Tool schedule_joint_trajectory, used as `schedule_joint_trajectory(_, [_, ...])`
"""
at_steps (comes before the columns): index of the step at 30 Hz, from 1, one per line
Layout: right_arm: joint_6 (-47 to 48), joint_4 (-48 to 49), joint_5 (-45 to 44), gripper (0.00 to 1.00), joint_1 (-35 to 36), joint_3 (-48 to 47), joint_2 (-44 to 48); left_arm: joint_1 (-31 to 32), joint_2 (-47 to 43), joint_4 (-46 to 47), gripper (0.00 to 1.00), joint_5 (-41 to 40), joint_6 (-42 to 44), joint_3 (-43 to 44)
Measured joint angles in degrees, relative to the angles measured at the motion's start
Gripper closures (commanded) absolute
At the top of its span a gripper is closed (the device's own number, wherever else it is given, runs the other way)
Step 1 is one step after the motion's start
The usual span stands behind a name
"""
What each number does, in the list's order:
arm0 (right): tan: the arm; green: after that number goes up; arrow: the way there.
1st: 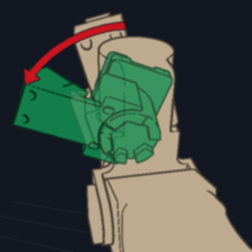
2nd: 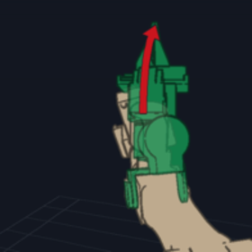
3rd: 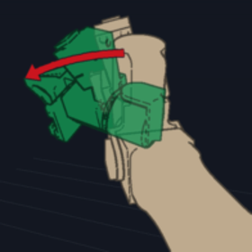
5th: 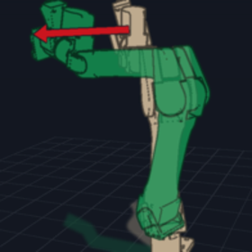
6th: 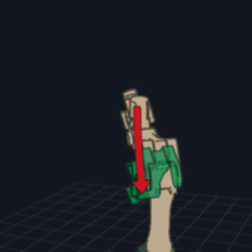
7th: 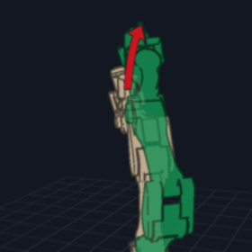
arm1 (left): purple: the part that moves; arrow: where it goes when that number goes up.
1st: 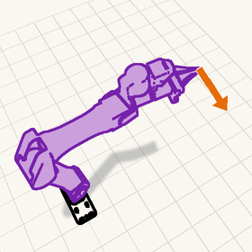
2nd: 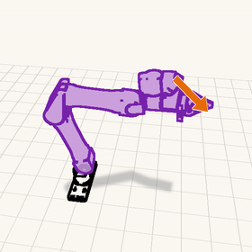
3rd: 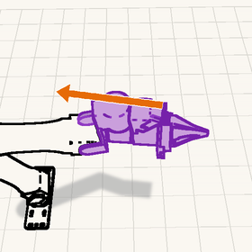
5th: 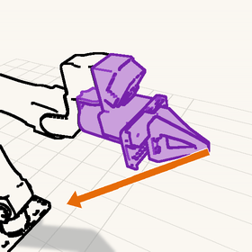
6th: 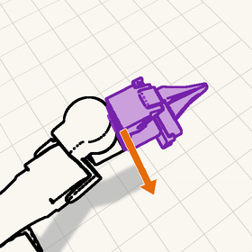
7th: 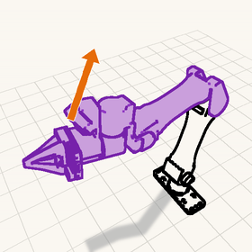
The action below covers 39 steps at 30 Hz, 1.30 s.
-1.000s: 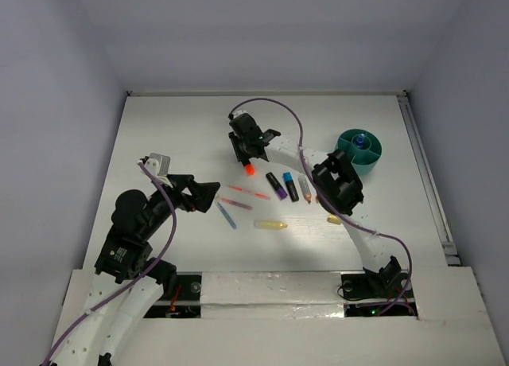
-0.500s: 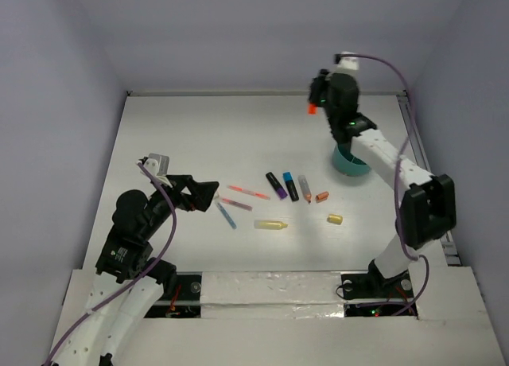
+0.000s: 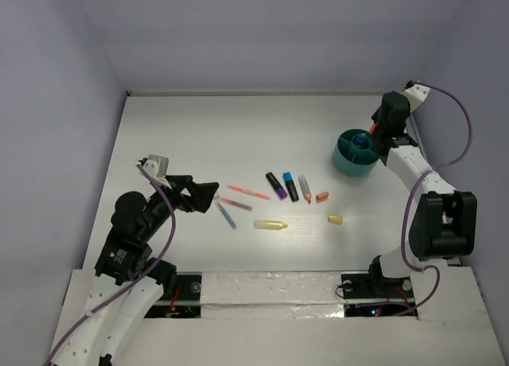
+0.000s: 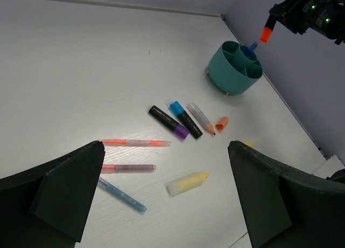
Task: Sort the stationery into containers
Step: Place the pen in the storage box.
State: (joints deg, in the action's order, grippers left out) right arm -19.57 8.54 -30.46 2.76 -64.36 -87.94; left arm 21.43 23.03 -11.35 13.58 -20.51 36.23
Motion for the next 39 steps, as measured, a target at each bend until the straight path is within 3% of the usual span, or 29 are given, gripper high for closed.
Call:
schedule_joint_trajectory(7, [-1.1, 0.7, -5.4, 0.88, -1.9, 2.5, 3.7, 0.4, -0.4, 0.0, 0.01, 0.0, 0.0, 0.0])
schedule_joint_trajectory(21, [-4.5, 5.7, -5.5, 0.89, -1.9, 20.7, 14.1, 1.1, -0.4, 0.0, 0.01, 0.2, 0.0, 0.0])
schedule_joint_trajectory(39, [-7.3, 10.3, -4.5, 0.89, -1.5, 22.2, 10.7, 1.1, -0.4, 0.0, 0.01, 0.4, 0.0, 0.0])
